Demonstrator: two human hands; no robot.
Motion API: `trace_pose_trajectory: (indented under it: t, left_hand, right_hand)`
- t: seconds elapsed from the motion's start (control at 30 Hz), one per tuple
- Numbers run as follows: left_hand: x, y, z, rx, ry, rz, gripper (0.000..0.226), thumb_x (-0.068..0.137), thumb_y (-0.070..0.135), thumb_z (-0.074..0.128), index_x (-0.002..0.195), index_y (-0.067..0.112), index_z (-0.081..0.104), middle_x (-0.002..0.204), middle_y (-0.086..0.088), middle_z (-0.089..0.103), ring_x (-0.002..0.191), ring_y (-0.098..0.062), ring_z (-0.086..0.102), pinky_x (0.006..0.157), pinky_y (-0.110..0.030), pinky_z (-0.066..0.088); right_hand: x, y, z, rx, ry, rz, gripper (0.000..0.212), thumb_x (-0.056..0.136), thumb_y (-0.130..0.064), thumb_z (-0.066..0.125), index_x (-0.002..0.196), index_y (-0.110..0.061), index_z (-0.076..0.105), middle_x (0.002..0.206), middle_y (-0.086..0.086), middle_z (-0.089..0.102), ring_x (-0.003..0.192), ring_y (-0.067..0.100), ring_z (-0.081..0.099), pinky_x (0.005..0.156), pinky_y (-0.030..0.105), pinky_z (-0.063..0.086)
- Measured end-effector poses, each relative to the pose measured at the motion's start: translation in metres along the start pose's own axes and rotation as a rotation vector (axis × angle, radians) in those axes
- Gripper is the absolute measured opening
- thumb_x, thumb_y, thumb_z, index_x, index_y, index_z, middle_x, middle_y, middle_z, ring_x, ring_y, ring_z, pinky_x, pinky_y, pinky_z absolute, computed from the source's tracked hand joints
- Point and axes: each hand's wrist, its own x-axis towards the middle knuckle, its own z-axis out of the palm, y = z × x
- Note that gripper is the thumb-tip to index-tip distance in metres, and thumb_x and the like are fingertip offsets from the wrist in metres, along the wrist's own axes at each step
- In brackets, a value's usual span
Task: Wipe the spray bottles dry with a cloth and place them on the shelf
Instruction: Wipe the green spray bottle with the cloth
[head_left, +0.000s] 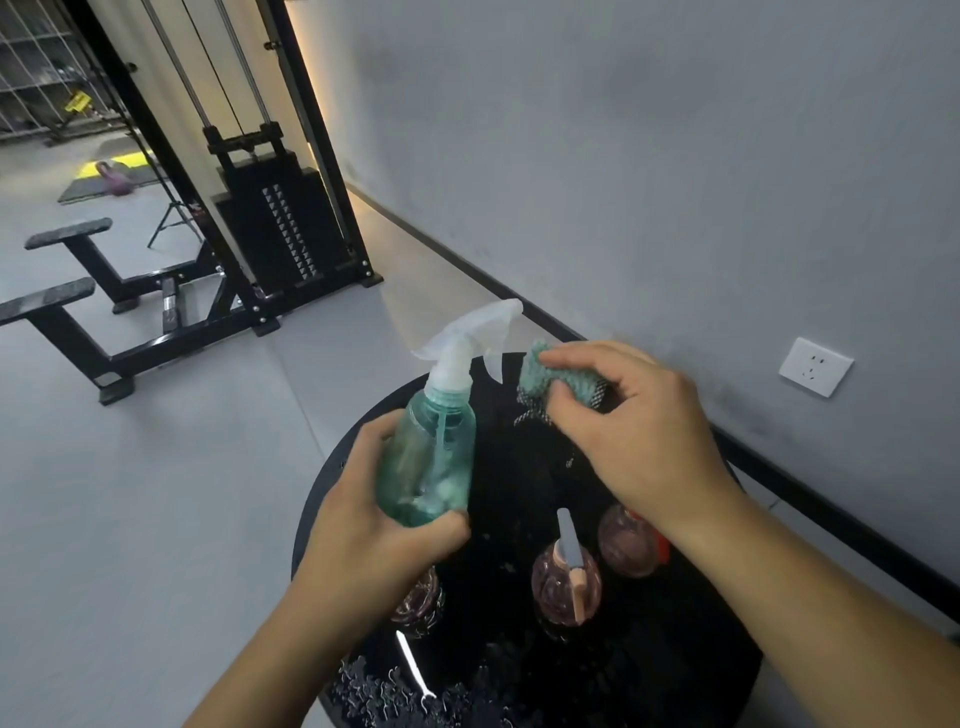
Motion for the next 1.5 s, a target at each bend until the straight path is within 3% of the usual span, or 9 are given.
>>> trace_pose_trajectory:
  t: [0.1,0.17,0.37,0.6,0.7,0.87,1.1,1.3,1.5]
  left_hand:
    - [0.002,-0.005,-0.003,0.118,0.064,0.068,0.085,0.063,0.012,0.091,0.121,0.061,0.051,0.111,0.024,0.069,0.094,0.002,0.07,0.071,-0.013,0.054]
    - [0.002,-0.01,-0.003,0.177,0.062,0.081,0.087,0.061,0.016,0.091,0.127,0.056,0.05,0.117,0.023,0.066,0.097,0.003,0.066,0.071,-0.011,0.049]
    - [0.005,-0.018,-0.003,0.222,0.057,0.087,0.082,0.055,0.035,0.083,0.123,0.062,0.045,0.119,0.027,0.062,0.101,-0.001,0.065,0.076,-0.021,0.048]
    - [0.006,-0.025,0.002,0.281,0.018,0.082,0.084,0.051,0.045,0.077,0.128,0.055,0.046,0.12,0.022,0.06,0.097,-0.009,0.066,0.078,-0.045,0.059]
    - [0.005,-0.026,0.002,0.27,0.021,0.082,0.082,0.05,0.044,0.077,0.125,0.056,0.047,0.117,0.023,0.063,0.093,-0.008,0.067,0.076,-0.043,0.059]
    - [0.005,-0.025,0.002,0.274,0.02,0.089,0.082,0.05,0.046,0.076,0.126,0.055,0.047,0.115,0.021,0.065,0.088,-0.011,0.068,0.071,-0.039,0.059]
    - [0.006,-0.026,0.002,0.279,0.001,0.058,0.083,0.05,0.044,0.077,0.126,0.056,0.044,0.113,0.019,0.064,0.084,-0.011,0.068,0.068,-0.039,0.058]
    - [0.005,-0.025,0.002,0.286,0.007,0.075,0.084,0.051,0.042,0.078,0.127,0.056,0.044,0.118,0.023,0.062,0.09,-0.01,0.067,0.071,-0.038,0.058]
    - [0.007,-0.027,0.005,0.3,-0.007,0.049,0.085,0.05,0.045,0.077,0.127,0.055,0.045,0.117,0.023,0.061,0.088,-0.01,0.067,0.069,-0.037,0.056]
  right_hand:
    - [0.004,-0.005,-0.004,0.094,0.07,0.044,0.026,0.091,-0.014,0.074,0.111,-0.03,0.078,0.109,-0.02,0.073,0.104,-0.001,0.069,0.092,0.026,0.058]
    - [0.005,-0.009,-0.006,0.14,0.091,0.056,0.026,0.091,-0.013,0.074,0.111,-0.031,0.078,0.107,-0.02,0.074,0.102,-0.002,0.069,0.091,0.024,0.059]
    - [0.004,-0.016,-0.008,0.16,0.078,-0.024,0.028,0.094,-0.01,0.071,0.116,-0.026,0.077,0.114,-0.016,0.072,0.109,0.002,0.068,0.094,0.027,0.058]
    - [-0.006,-0.028,-0.005,-0.038,-0.182,-0.259,0.031,0.093,-0.007,0.065,0.118,-0.021,0.076,0.121,-0.012,0.067,0.118,0.006,0.062,0.102,0.027,0.053]
    - [-0.008,-0.03,-0.003,-0.049,-0.229,-0.304,0.031,0.094,-0.007,0.065,0.119,-0.022,0.075,0.12,-0.012,0.066,0.119,0.006,0.061,0.102,0.028,0.052]
    - [0.004,-0.018,-0.008,-0.058,-0.066,-0.17,0.03,0.095,-0.006,0.064,0.118,-0.021,0.076,0.117,-0.015,0.069,0.112,-0.003,0.062,0.1,0.019,0.05]
    - [-0.005,-0.028,-0.005,-0.031,-0.189,-0.238,0.03,0.094,-0.009,0.067,0.117,-0.025,0.077,0.12,-0.013,0.068,0.118,0.001,0.061,0.101,0.014,0.048]
    - [0.005,-0.016,-0.01,-0.007,-0.04,-0.083,0.028,0.095,-0.009,0.067,0.117,-0.023,0.076,0.114,-0.018,0.07,0.109,-0.005,0.063,0.096,0.019,0.053]
    - [-0.007,-0.028,-0.002,0.057,-0.184,-0.162,0.028,0.092,-0.008,0.07,0.112,-0.024,0.079,0.117,-0.016,0.069,0.115,-0.001,0.063,0.098,0.014,0.05]
